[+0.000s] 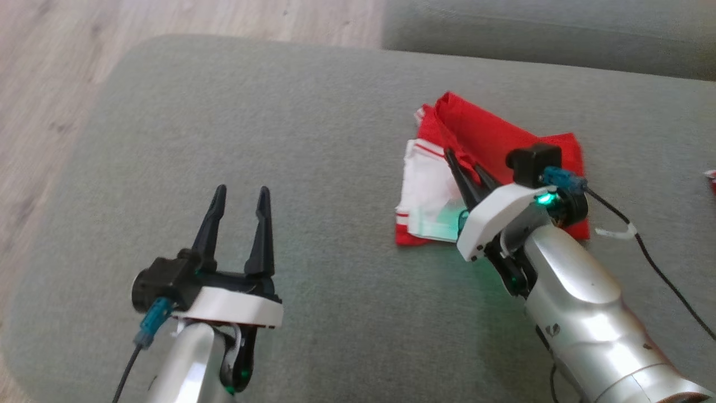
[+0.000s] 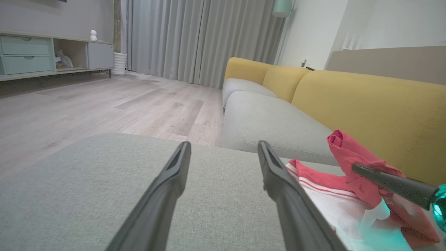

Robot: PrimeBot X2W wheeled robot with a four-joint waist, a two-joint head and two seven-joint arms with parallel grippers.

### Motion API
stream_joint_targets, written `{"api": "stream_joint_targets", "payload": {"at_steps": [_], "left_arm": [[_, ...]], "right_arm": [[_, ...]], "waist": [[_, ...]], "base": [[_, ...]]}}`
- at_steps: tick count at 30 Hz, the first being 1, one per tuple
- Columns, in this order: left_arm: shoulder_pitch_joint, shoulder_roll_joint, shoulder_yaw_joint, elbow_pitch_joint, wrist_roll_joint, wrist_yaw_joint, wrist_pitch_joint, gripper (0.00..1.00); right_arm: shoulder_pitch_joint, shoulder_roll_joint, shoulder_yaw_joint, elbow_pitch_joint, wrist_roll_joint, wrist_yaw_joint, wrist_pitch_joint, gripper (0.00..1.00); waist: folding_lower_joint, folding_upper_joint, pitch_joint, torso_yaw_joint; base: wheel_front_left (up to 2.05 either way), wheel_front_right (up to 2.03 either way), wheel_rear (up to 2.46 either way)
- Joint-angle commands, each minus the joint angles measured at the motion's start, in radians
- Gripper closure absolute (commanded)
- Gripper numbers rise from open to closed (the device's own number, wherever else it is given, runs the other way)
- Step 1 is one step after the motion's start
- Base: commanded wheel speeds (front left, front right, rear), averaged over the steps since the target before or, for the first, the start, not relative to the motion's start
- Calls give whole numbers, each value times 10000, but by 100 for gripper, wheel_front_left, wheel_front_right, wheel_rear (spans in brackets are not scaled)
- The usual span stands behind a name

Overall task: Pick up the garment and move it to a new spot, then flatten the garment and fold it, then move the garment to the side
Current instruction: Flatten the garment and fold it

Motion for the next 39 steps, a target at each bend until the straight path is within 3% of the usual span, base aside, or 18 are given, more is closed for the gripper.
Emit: {"api": "stream_joint_targets", "payload": {"at_steps": [1, 10, 11, 16, 18, 23, 29, 34, 39], "left_arm": [[-500, 74, 206, -294, -70, 42, -51, 0], [-589, 74, -175, -163, -201, 50, -51, 0], [-592, 74, -183, -149, -205, 58, -51, 0], [-553, 74, -110, -44, -160, 101, -51, 0], [-523, 74, -55, -25, -132, 105, -51, 0], [-387, 74, 126, -75, -59, 114, -51, 0], [-177, 74, 523, -327, 19, 181, -51, 0], [-3, 74, 756, -473, 48, 245, -51, 0], [186, 74, 1054, -594, 53, 289, -51, 0]], "right_arm": [[-397, 142, 169, -151, 96, -9, -154, 100], [-698, 142, 721, 1064, 712, -9, -848, 100], [-700, 142, 876, 1103, 840, -9, -871, 0], [-665, 142, 2091, 662, 1580, -9, -900, 0], [-837, 142, 2404, 571, 1358, -9, -1231, 0], [-947, 142, 2194, 128, 1408, -9, -1664, 0], [-606, 135, -147, -643, -251, -9, -1741, 0], [743, 106, -2368, -2101, -2157, -9, -1743, 0], [2249, 129, -3747, -3481, -3203, -9, -1744, 0]], "waist": [[-1, 0, 181, 239], [-1, 0, 437, 738], [-1, 0, 432, 750], [-1, 0, 264, 615], [-1, 0, 149, 466], [-1, 0, -193, -49], [-1, 0, -432, -874], [-1, 0, -508, -1418], [-1, 0, -544, -1834]], "base": [[0, 0, 0], [0, 0, 0], [0, 0, 0], [0, 0, 0], [0, 0, 0], [0, 0, 0], [0, 0, 0], [0, 0, 0], [0, 0, 0]]}}
